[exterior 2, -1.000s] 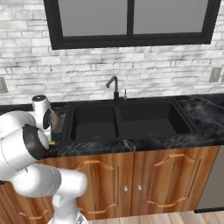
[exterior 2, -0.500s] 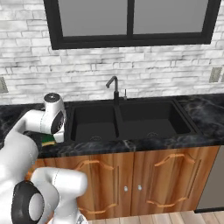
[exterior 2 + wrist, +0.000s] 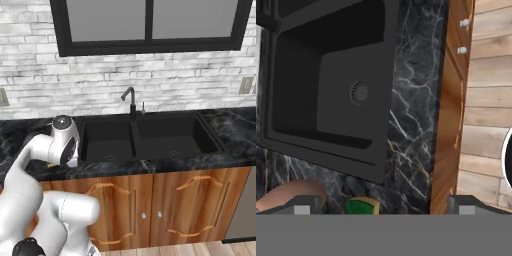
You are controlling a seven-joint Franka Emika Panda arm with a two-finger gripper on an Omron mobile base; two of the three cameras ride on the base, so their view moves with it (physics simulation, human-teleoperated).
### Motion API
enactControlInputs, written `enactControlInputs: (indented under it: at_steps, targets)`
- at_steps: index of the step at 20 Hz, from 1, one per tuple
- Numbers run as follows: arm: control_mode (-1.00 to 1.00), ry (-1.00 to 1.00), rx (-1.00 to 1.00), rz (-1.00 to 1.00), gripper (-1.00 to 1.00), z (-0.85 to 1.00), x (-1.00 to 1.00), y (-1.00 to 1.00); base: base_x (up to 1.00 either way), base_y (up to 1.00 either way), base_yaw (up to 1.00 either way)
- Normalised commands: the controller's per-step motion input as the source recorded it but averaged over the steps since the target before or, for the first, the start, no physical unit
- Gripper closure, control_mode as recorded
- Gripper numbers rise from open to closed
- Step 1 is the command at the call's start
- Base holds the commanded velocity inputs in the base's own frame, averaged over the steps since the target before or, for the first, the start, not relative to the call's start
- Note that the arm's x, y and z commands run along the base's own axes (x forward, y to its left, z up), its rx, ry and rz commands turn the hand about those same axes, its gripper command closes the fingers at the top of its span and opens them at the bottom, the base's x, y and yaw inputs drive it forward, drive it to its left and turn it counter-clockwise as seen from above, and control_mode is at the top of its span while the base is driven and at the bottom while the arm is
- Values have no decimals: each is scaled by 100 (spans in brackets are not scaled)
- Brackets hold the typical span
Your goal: Restock the sink supplies by placing the sponge and soap dispenser on the counter and next to the sink. Make sure the soap dispenser is upright.
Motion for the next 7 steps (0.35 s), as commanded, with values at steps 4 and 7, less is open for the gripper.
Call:
enactControlInputs:
  at_steps: [4,7]
  targets:
    - [-100,0,0,0,-100,0,0,0,0,0,0]
    - [-100,0,1,0,-100,0,0,-6,0,0,0]
